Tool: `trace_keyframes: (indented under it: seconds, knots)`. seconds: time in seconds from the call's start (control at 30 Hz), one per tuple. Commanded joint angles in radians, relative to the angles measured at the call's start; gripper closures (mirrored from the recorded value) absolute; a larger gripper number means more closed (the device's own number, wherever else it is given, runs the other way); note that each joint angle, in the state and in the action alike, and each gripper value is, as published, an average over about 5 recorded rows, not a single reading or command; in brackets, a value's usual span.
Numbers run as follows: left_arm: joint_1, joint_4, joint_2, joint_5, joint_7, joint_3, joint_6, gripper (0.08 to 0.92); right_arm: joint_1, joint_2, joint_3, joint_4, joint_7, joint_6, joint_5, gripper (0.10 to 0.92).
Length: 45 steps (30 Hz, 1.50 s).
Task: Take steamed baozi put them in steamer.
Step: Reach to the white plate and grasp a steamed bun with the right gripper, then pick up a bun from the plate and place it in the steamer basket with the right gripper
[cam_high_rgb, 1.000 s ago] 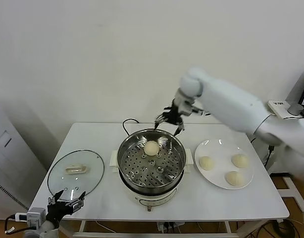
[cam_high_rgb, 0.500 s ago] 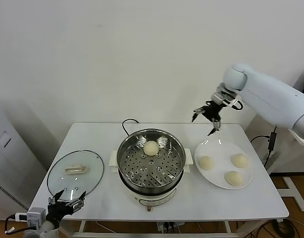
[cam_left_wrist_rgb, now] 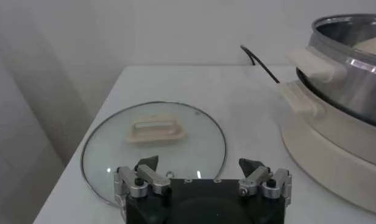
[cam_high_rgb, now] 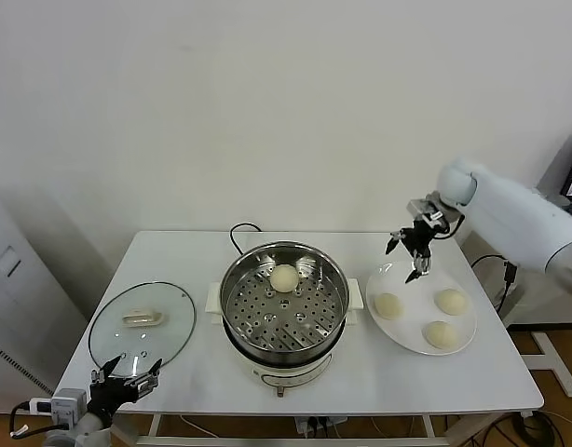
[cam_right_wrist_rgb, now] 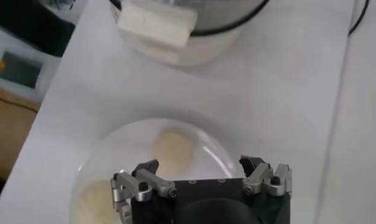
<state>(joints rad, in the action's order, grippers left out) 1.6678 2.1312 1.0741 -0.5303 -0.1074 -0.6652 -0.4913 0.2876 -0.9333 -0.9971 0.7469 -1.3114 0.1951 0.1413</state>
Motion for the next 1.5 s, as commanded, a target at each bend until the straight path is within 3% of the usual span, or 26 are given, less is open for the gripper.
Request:
trace_keyframes:
  seconds: [0.03, 0.33, 0.73, 1.1, 1.3, 1.5]
  knots:
    - [-0.004, -0.003, 0.001, 0.001, 0.000, 0.003, 0.000, 0.177, -0.129, -0.011, 0.084, -0.055, 0.017, -0.056, -0.055, 0.203]
    - [-0.007, -0.006, 0.000, 0.001, 0.001, 0.004, -0.001, 0.177, -0.192, -0.078, 0.196, -0.165, 0.044, -0.035, -0.173, 0.203]
    - [-0.008, -0.015, -0.001, 0.001, 0.002, 0.006, 0.002, 0.177, -0.237, -0.133, 0.259, -0.207, 0.085, -0.030, -0.217, 0.216]
    - [-0.008, -0.012, 0.000, 0.001, 0.001, 0.005, 0.003, 0.177, -0.251, -0.123, 0.282, -0.184, 0.098, -0.036, -0.232, 0.449]
    - [-0.009, -0.011, 0.005, 0.002, 0.000, 0.004, 0.002, 0.177, -0.194, -0.067, 0.193, -0.104, 0.089, -0.057, -0.157, 0.506]
    - [-0.010, -0.008, 0.011, 0.004, 0.000, 0.000, 0.002, 0.177, 0.058, 0.070, -0.116, 0.114, 0.060, -0.169, 0.124, 0.508]
